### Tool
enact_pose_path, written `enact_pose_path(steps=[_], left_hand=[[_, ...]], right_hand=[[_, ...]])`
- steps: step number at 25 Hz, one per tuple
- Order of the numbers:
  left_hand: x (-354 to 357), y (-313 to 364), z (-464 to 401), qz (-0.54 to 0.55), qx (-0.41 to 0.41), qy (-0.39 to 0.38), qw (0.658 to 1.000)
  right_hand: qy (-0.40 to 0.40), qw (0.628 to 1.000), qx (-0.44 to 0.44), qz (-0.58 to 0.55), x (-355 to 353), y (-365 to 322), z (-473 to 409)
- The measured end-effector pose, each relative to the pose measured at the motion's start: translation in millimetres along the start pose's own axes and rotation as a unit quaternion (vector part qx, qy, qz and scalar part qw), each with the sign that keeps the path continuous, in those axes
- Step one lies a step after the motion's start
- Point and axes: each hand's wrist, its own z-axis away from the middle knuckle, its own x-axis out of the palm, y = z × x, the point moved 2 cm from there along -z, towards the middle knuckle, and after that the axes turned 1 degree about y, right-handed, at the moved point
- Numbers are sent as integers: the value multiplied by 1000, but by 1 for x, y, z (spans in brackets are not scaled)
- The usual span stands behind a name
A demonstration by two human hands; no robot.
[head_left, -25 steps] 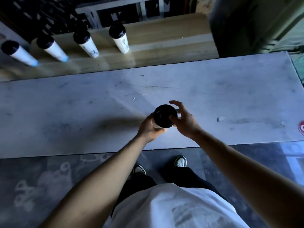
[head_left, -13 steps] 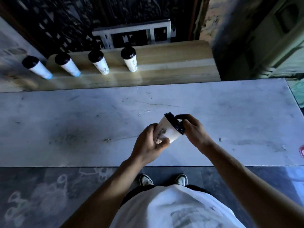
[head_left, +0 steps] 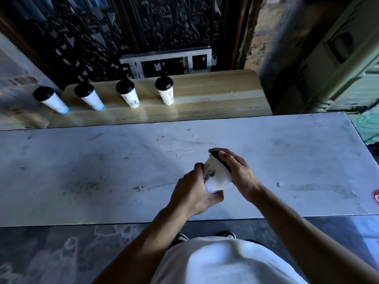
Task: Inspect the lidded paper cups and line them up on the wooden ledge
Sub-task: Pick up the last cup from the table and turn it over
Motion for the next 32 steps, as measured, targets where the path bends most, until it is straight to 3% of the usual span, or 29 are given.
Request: enact_pose_path(steps=[16,18,20,24,29,32], left_hand=[[1,-17,4,27,-34,-25,999],[1,-17,1,65,-48,-41,996],[0,-17,-2,146,-72,-54,985],[0,-17,-6,354,-156,-50,921],[6,-18,-3,573,-263,-37,776],[7,-16,4,604,-266,-48,750]], right_hand=[[-50,994,44,86,13,1,-6],[-39,996,65,43,11,4,-10],[3,993,95,-71,10,7,-14],[47,965,102,-237,12,13,-12],[11,962,122,-244,26,36,0],[1,952,123,-280,34,50,7]])
